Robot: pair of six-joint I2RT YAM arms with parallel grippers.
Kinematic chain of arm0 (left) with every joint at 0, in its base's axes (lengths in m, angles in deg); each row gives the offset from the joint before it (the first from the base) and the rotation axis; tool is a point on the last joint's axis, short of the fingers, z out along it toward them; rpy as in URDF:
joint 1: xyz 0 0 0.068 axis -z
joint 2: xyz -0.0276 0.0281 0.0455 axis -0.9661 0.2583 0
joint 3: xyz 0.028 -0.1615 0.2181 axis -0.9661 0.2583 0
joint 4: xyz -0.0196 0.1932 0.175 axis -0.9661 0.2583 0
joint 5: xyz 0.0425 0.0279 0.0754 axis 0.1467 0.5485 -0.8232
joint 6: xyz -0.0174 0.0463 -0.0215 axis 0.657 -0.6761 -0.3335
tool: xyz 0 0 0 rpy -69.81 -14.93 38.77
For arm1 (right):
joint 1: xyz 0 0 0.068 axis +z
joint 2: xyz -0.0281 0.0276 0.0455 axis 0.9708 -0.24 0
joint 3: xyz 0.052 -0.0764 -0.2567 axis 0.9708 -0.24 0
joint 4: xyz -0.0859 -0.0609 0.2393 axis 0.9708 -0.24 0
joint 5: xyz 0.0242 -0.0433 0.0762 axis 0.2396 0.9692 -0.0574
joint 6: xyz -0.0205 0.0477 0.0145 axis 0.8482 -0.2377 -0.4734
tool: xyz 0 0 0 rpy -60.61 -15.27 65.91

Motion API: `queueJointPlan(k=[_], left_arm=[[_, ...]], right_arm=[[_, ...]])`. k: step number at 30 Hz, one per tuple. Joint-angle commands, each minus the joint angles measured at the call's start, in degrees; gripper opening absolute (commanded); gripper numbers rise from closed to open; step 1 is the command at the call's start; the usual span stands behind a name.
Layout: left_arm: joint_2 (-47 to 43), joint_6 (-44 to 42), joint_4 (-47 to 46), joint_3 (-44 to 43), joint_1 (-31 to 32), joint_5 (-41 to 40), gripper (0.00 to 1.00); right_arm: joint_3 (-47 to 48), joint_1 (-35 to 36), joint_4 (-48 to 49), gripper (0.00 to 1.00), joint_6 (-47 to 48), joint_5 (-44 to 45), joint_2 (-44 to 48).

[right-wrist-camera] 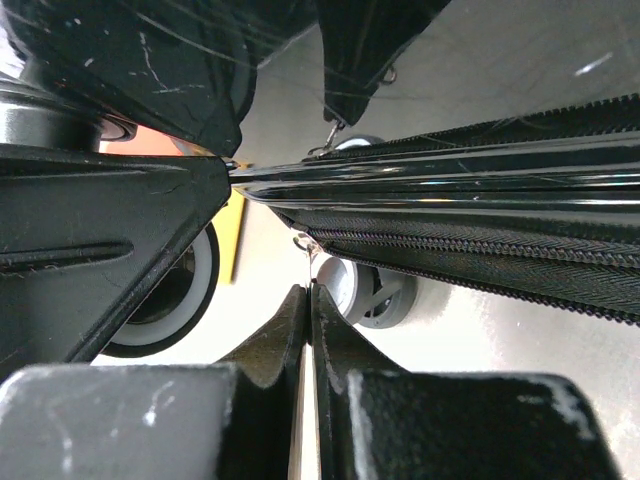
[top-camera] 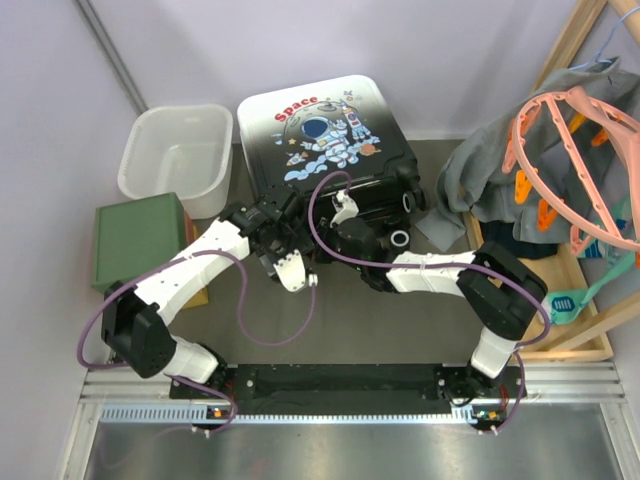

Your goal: Open, take out, and arrange the luggage

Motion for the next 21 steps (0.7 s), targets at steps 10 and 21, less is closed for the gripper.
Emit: queueJointPlan(k=[10, 21], left_arm=[[-4.34, 21.85, -4.45, -4.05, 5.23, 10.28, 0.00], [-9.00, 49.58, -4.63, -5.21, 11.65, 13.11, 0.00]], right_arm=[[-2.97, -2.07, 2.32, 0.00, 0.49, -0.91, 3.94], [-10.98, -2.07, -1.28, 0.00, 4.45, -2.84, 14.05]])
